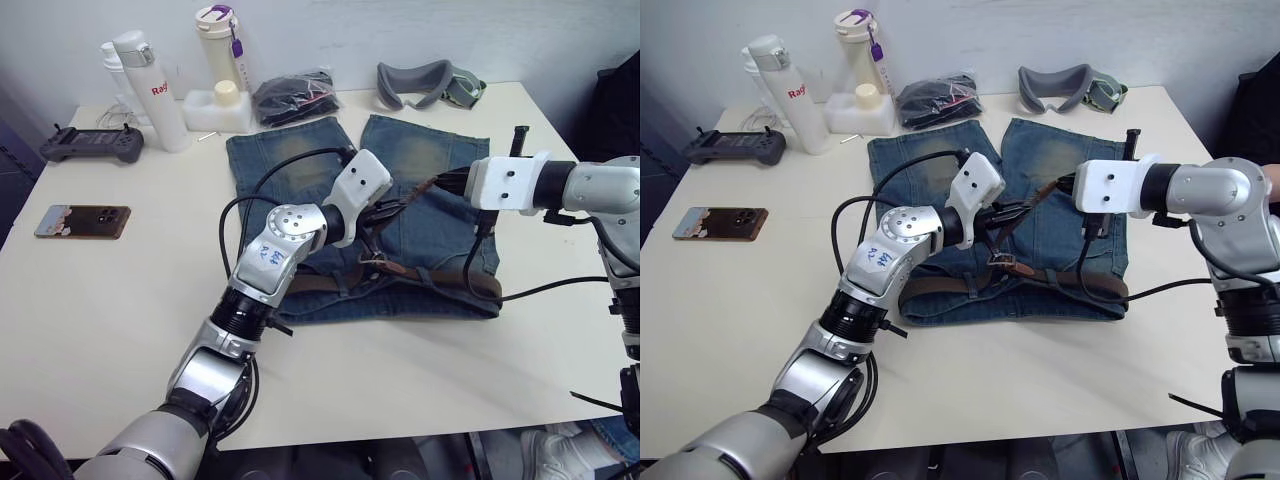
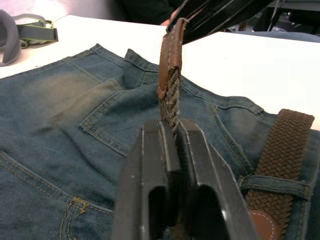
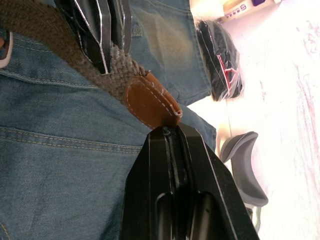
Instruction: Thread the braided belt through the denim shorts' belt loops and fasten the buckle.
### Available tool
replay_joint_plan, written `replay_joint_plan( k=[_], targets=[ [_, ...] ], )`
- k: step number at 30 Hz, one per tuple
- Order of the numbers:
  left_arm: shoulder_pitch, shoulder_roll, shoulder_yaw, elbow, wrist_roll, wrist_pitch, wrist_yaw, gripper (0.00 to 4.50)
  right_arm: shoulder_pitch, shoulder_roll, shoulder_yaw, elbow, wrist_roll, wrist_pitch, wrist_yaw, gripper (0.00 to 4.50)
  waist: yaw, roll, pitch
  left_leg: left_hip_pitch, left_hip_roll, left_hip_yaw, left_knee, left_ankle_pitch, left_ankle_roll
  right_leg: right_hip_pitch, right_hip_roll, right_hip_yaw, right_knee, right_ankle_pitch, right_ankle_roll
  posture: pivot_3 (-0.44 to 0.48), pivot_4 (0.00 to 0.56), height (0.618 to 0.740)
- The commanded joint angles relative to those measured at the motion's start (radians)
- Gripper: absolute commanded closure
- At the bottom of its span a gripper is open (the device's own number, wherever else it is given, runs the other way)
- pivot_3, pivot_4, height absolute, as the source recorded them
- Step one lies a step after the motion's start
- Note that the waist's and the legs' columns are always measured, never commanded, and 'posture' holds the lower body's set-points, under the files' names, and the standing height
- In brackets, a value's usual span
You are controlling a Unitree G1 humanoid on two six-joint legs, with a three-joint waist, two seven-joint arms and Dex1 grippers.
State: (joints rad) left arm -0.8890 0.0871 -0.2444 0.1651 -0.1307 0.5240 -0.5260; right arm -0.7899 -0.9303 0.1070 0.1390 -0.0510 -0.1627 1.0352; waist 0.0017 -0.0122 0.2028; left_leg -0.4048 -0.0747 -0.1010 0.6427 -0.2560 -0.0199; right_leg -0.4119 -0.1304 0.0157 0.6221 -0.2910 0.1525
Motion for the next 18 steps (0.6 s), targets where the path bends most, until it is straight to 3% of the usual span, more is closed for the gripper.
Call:
replay_joint_plan(
  k=[1,5,10,12,13,18],
  targets=[
    [-0.017,-0.014,0.043,-0.032,-0.022,0.008,0.014,4.49,0.019,0.009,-0.063,-0.068,0.07,0.077,-0.004,4.18,0.0,0.0,0.0,0.0,0.0,0.0,0.0,0.0,0.0,0.0,0.0,0.0,0.0,0.0,0.0,0.0,0.15,0.74],
    [0.01,-0.02,0.114,-0.059,-0.063,0.083,0.05,4.5,0.096,-0.008,-0.082,-0.122,0.099,0.163,0.006,2.66,0.0,0.0,0.0,0.0,0.0,0.0,0.001,0.0,0.0,0.0,0.0,0.0,0.0,0.0,0.0,0.0,0.15,0.74],
    [0.053,-0.016,0.187,-0.083,-0.07,0.164,0.142,4.5,0.17,0.038,-0.093,-0.204,0.143,0.308,-0.036,0.18,-0.003,0.0,0.0,0.0,0.0,0.0,0.002,0.0,0.001,0.0,0.0,0.001,0.002,0.0,0.0,0.0,0.15,0.74],
    [0.066,-0.035,0.219,-0.109,-0.102,0.208,0.164,4.5,0.191,0.092,-0.099,-0.237,0.196,0.401,-0.057,0.26,-0.002,0.0,0.0,0.0,0.0,0.0,0.002,0.0,0.001,0.0,0.0,0.001,0.002,0.0,0.0,0.0,0.15,0.74],
    [0.07,-0.049,0.238,-0.12,-0.122,0.232,0.176,4.5,0.199,0.121,-0.101,-0.252,0.225,0.446,-0.066,0.5,-0.002,0.0,0.0,0.0,0.0,0.0,0.002,0.0,0.001,0.0,0.0,0.001,0.002,0.0,0.0,0.0,0.15,0.74],
    [0.077,-0.079,0.287,-0.137,-0.157,0.296,0.234,4.5,0.209,0.222,-0.049,-0.314,0.26,0.56,-0.095,2.93,0.006,0.0,0.0,0.0,0.0,0.0,0.004,-0.001,0.001,0.0,0.0,0.001,0.003,0.0,0.0,0.0,0.15,0.74]
  ],
)
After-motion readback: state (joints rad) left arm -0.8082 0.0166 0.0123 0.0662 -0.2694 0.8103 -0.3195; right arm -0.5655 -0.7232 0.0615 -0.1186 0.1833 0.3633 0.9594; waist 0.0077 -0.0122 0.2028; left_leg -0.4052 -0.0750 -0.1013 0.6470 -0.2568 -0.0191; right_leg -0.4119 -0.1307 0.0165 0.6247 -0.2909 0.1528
